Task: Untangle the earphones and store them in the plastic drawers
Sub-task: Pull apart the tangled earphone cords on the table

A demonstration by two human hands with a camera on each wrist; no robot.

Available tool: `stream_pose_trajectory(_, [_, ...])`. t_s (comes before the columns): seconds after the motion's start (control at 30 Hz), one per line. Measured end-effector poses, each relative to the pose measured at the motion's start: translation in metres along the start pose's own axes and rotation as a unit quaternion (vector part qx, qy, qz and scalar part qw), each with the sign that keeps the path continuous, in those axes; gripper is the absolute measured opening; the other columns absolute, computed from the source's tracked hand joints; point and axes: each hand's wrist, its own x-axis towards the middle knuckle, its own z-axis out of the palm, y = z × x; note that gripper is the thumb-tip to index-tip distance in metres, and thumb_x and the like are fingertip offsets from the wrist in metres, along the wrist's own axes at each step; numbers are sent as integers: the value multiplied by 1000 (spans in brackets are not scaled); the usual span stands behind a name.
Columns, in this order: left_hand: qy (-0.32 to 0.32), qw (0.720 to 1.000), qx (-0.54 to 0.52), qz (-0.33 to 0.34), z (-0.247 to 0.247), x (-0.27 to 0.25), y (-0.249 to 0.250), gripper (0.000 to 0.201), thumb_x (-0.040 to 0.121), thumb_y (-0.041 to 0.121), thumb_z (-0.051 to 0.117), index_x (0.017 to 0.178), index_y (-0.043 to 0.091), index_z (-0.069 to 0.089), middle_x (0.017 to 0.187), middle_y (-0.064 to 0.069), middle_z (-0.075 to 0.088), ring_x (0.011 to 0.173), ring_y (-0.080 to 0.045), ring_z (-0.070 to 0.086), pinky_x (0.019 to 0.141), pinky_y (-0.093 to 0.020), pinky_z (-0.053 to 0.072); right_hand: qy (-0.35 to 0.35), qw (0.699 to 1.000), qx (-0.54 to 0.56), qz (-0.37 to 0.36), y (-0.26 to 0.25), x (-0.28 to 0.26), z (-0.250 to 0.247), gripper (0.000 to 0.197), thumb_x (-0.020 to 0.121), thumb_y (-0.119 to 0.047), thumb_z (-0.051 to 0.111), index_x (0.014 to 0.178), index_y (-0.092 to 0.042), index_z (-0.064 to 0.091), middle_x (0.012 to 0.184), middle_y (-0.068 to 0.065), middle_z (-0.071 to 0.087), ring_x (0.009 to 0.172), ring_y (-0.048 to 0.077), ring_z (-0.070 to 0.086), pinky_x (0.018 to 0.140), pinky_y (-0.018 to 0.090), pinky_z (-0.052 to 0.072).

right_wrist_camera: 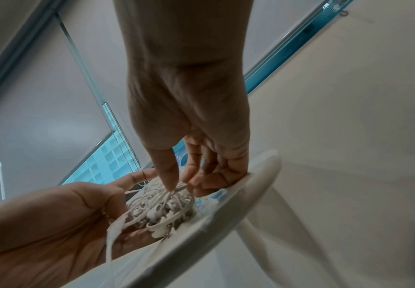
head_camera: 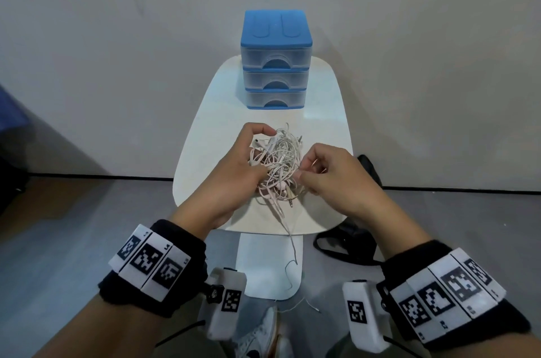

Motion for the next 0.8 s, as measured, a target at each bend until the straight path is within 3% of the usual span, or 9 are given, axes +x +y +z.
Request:
stream_pose_trajectory(0.1, [-11,999,-34,-16,2,-1,-1,49,90,-12,46,116,27,64,104,-18,63,80,-24,61,77,-42,57,-3,999,38,1,5,-1,-3,14,83,-19,81,83,-21,67,73,5,66,62,12,56,70,38,47])
stream_pose_trajectory(0.17, [-11,997,-68,-31,3,0,-3,33,97,-3,50,115,21,65,102,-12,67,84,-22,64,84,-41,60,-9,998,64,-1,6,-2,-4,16,83,-17,81,83,-22,66,72,0,64,61,13,57,71,40,48])
stream_pose_trajectory(0.23, [-5,995,-94,-35,4,0,-5,26,102,2,49,114,18,64,97,-7,72,82,-21,66,81,-37,61,-12,996,84,-6,5,-4,-4,16,83,-17,81,82,-23,66,73,0,63,63,14,56,72,41,48])
stream_pose_trajectory(0.37, [6,994,-109,-19,7,-4,-10,29,101,-5,48,116,15,61,94,-5,71,80,-23,66,76,-34,61,-26,993,111,-31,4,-10,-2,12,84,-15,80,81,-21,69,78,2,61,69,16,52,72,38,44])
stream_pose_trajectory(0.5, [4,996,-87,-1,7,-6,-11,38,96,-9,52,121,18,59,92,-7,63,73,-21,60,63,-26,55,-19,992,120,-29,-2,-16,4,13,84,-25,82,84,-17,72,86,17,65,73,17,52,72,33,41])
stream_pose_trajectory(0.63, [-6,996,-88,9,5,-9,-8,47,93,-12,56,126,22,56,101,-14,59,65,-16,59,53,-19,47,5,999,42,-17,-7,-16,13,29,73,-40,90,73,-17,72,90,6,68,69,9,57,65,21,41])
stream_pose_trajectory(0.7, [-11,995,-100,8,4,-9,-8,47,95,-11,55,127,23,56,99,-10,62,66,-12,62,56,-20,49,22,1000,-13,-18,-9,-17,18,26,72,-32,91,69,-17,71,89,1,62,69,7,54,60,19,38])
stream_pose_trajectory(0.8, [-16,993,-117,-8,2,-8,-11,45,96,-7,55,127,26,56,97,-3,66,79,-15,65,65,-23,54,37,999,-30,-22,-6,-17,19,19,75,-20,86,68,-18,69,91,-1,59,76,12,57,67,26,41])
